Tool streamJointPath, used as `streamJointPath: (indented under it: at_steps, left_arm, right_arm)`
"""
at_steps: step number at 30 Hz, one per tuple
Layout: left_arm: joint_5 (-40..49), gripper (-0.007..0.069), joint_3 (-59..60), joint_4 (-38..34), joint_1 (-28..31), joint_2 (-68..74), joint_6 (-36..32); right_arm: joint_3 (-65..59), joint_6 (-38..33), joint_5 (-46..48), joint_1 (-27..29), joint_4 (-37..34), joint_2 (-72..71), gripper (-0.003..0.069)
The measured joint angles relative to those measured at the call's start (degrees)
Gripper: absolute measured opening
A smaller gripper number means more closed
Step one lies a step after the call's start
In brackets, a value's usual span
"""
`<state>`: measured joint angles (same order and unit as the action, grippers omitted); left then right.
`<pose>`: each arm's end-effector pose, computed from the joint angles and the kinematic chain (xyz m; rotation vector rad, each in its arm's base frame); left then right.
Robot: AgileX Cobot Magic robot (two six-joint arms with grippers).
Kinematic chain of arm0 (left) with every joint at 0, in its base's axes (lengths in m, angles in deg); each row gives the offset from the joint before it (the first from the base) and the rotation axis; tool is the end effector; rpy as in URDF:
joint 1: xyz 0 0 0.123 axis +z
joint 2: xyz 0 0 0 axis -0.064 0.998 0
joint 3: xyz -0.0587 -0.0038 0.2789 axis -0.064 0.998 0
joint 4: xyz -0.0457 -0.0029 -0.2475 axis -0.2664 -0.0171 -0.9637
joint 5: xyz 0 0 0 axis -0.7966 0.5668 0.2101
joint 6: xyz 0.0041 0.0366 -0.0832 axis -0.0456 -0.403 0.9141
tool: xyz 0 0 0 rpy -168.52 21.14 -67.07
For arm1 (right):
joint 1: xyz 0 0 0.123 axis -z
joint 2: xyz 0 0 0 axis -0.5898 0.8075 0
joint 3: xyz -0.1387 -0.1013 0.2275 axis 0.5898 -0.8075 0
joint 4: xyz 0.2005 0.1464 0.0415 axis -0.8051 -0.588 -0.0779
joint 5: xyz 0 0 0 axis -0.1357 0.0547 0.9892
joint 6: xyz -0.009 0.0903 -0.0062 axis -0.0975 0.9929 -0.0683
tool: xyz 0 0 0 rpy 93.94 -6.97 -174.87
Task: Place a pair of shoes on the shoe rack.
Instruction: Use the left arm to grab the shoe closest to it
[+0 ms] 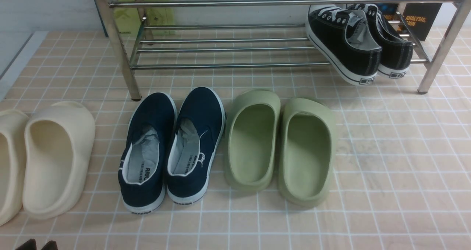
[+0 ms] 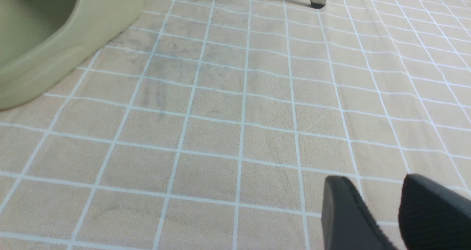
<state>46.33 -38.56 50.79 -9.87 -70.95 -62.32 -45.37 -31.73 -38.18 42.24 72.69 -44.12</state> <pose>0.0544 -0.0064 0.1792 0.1431 1.7716 -0.0480 0.0539 0.0003 0.1742 -0.0736 1.8892 -0.1039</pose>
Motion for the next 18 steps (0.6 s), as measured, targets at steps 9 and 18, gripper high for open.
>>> streamJointPath:
  at_steps: [9,18]
  left_arm:
    - [-34.4,0.0241,0.1,0.0,0.0,0.0,0.0]
    - [-61.1,0.0241,0.0,-3.1,0.0,-0.1,7.4]
  right_arm:
    - [0.0,0.0,0.0,0.0,0.0,0.0,0.0237]
    - [0.0,0.0,0.0,0.0,0.0,0.0,0.0237]
